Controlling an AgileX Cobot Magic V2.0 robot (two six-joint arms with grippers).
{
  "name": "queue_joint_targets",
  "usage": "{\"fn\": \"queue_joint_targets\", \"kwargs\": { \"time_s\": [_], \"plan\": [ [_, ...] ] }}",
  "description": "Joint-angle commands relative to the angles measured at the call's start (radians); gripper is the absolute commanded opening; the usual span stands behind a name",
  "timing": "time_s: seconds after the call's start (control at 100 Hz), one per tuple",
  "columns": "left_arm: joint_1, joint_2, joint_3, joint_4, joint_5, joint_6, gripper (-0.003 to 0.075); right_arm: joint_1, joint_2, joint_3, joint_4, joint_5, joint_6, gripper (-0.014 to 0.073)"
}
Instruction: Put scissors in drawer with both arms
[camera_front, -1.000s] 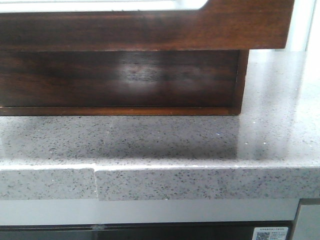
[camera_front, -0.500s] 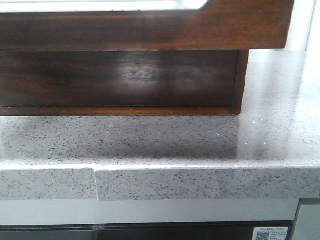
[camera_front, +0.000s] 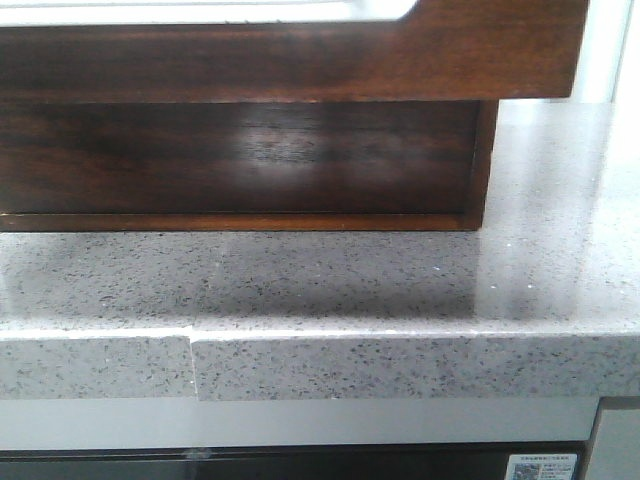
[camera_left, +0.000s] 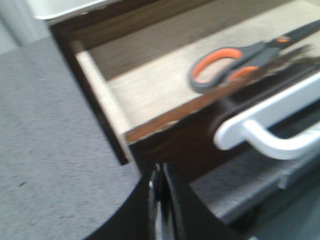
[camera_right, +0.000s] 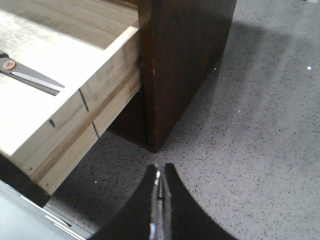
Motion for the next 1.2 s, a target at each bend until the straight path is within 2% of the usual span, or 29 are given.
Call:
{"fn": "queue_joint_targets", "kwargs": {
  "time_s": [0.0, 0.08, 0.22, 0.29, 0.54, 0.61, 1.19],
  "plan": [
    [-0.006, -0.040, 0.041, 0.097, -0.207, -0.140, -0.0020, -0.006, -0.004, -0.025, 0.016, -0.075, -0.001, -0.0069],
    [0.005, -0.107, 0.142, 0.136, -0.351, -0.207, -0.0020, -0.006, -0.004, -0.025, 0.016, -0.075, -0.001, -0.0069],
    [0.070, -0.229, 0.368, 0.138, -0.576, -0.207, -0.0020, -0.006, -0.004, -0.025, 0.016, -0.075, -0.001, -0.0069],
    [0.119, -0.283, 0.469, 0.112, -0.635, -0.209, -0.0020, -0.006, -0.004, -0.025, 0.016, -0.075, -0.001, -0.0069],
    [0.247, -0.415, 0.661, 0.088, -0.661, -0.248, -0.0020, -0.006, -0.004, -0.025, 0.016, -0.075, -0.001, -0.0069],
    [0.252, -0.460, 0.699, 0.088, -0.688, -0.265, -0.0020, -0.006, -0.004, -0.025, 0.016, -0.075, -0.001, -0.0069],
    [0.225, -0.455, 0.697, 0.083, -0.686, -0.283, -0.0020, -0.006, -0.002, -0.025, 0.016, -0.076, -0.001, -0.0069]
  ]
}}
